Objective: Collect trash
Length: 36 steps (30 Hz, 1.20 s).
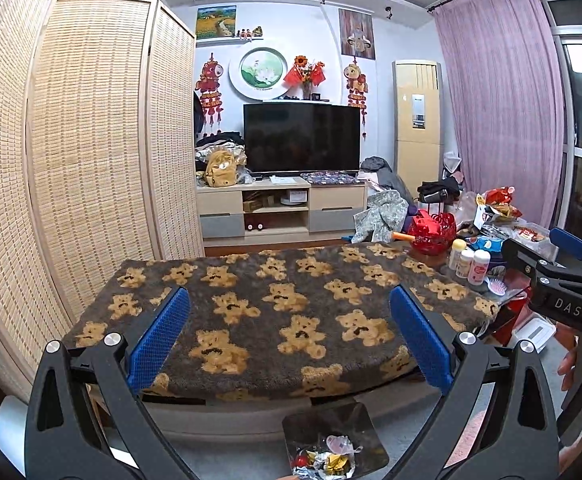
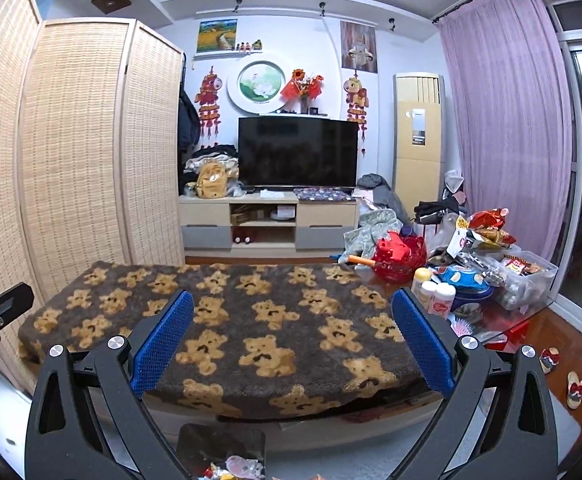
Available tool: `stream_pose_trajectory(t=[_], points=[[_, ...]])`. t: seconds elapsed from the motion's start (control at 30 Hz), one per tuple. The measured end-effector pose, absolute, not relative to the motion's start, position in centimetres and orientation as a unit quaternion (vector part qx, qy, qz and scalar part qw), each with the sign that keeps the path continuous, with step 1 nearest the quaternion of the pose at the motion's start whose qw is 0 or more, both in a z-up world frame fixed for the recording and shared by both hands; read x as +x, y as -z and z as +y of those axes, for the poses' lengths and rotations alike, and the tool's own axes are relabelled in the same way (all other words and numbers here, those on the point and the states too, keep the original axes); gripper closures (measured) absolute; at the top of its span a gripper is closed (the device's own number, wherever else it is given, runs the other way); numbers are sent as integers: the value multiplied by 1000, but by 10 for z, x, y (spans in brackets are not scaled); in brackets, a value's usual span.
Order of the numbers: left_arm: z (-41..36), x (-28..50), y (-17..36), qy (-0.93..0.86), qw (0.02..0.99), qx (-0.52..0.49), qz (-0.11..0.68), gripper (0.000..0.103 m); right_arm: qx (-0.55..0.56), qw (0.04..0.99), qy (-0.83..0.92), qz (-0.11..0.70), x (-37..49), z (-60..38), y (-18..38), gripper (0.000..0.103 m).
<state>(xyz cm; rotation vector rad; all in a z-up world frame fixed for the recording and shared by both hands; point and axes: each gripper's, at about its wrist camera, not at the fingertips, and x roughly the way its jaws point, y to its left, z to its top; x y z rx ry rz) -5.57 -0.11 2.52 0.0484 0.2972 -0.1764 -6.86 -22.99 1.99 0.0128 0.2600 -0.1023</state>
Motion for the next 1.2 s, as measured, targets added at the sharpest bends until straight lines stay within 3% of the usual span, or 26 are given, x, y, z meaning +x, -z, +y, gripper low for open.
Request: stream_pose_trajectory(t=[1.2], points=[[1,-74,-26,95,985,25,138,8,2,989,25,143,-79,-221,-23,3]])
